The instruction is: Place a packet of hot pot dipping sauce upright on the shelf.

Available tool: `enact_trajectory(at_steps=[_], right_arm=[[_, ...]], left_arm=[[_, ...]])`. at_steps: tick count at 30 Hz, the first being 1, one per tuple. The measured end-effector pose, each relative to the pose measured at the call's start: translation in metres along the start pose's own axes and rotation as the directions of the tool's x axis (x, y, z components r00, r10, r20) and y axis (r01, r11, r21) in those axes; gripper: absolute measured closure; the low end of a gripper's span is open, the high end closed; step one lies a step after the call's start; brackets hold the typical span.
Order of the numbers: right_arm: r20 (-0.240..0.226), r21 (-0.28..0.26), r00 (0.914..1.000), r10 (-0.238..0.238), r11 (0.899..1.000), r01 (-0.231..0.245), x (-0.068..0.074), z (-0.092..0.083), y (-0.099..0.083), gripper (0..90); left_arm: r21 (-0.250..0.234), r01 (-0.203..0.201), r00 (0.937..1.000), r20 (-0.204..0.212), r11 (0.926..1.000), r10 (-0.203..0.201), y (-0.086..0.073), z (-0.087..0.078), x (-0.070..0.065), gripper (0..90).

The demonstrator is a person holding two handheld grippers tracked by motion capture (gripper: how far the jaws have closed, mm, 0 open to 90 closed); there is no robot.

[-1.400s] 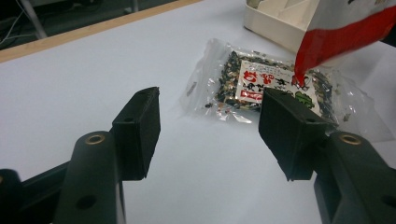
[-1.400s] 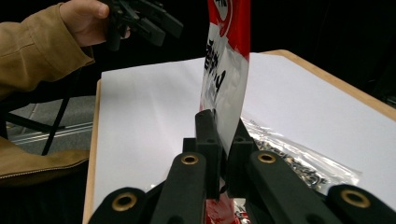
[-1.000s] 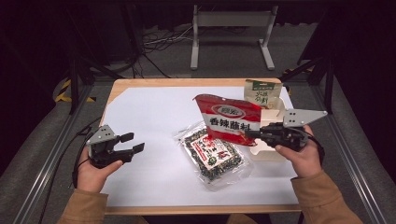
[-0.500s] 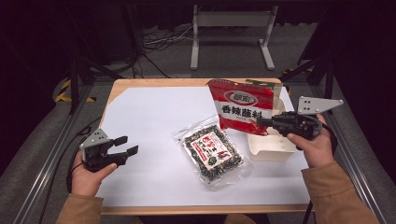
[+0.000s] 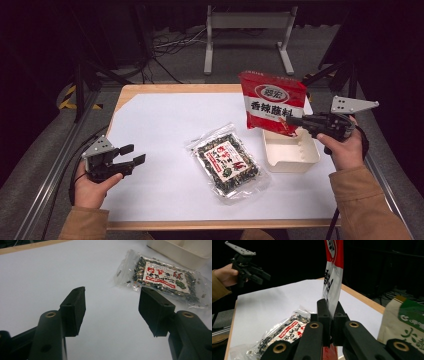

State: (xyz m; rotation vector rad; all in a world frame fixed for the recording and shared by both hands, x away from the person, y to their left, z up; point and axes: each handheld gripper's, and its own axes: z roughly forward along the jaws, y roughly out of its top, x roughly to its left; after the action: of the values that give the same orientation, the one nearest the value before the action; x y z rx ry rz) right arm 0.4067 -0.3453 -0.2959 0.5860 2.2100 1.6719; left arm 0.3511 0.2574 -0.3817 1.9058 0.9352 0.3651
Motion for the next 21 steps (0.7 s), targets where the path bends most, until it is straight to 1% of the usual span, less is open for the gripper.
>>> enact_trajectory(at_steps=[2,3,6,11,12,14,15,18,21], right_arm=[[0.009,-0.004,0.9999,0.010,1.000,-0.010,-0.005,-0.002,-0.002,87.9],[0.009,-0.004,0.9999,0.010,1.000,-0.010,-0.005,-0.002,-0.002,87.9],[0.024,-0.002,0.9995,0.021,1.000,-0.021,-0.013,-0.005,-0.005,87.9],[0.041,-0.004,0.9982,0.043,0.999,-0.043,-0.023,-0.008,-0.008,88.0],[0.041,-0.004,0.9982,0.043,0.999,-0.043,-0.023,-0.008,-0.008,88.0],[0.052,-0.002,0.9974,0.049,0.999,-0.049,-0.028,-0.009,-0.010,88.0],[0.055,-0.001,0.9971,0.053,0.999,-0.053,-0.029,-0.009,-0.011,88.0],[0.066,0.001,0.9962,0.058,0.998,-0.058,-0.033,-0.010,-0.013,88.1],[0.070,0.005,0.9958,0.060,0.998,-0.060,-0.036,-0.009,-0.015,88.0]], left_arm=[[0.005,0.003,1.0000,0.001,1.0000,-0.003,0.000,0.001,0.000,39.1],[0.006,-0.004,1.0000,-0.001,1.0000,0.004,0.000,0.001,0.001,39.1],[0.013,0.006,1.0000,-0.003,0.9999,-0.006,-0.002,0.002,0.002,39.0],[0.018,0.006,1.0000,-0.003,0.9998,-0.006,-0.002,0.003,0.002,39.0],[0.018,0.006,1.0000,-0.003,0.9998,-0.006,-0.002,0.003,0.002,39.0],[0.015,0.013,0.9999,-0.002,0.9998,-0.013,-0.003,0.003,0.002,39.0],[0.016,0.008,1.0000,-0.004,0.9998,-0.008,-0.002,0.002,0.002,39.0],[0.018,0.016,0.9999,-0.003,0.9997,-0.016,-0.003,0.003,0.003,39.0],[0.014,0.007,1.0000,-0.005,0.9999,-0.007,-0.004,0.004,0.003,39.0]])
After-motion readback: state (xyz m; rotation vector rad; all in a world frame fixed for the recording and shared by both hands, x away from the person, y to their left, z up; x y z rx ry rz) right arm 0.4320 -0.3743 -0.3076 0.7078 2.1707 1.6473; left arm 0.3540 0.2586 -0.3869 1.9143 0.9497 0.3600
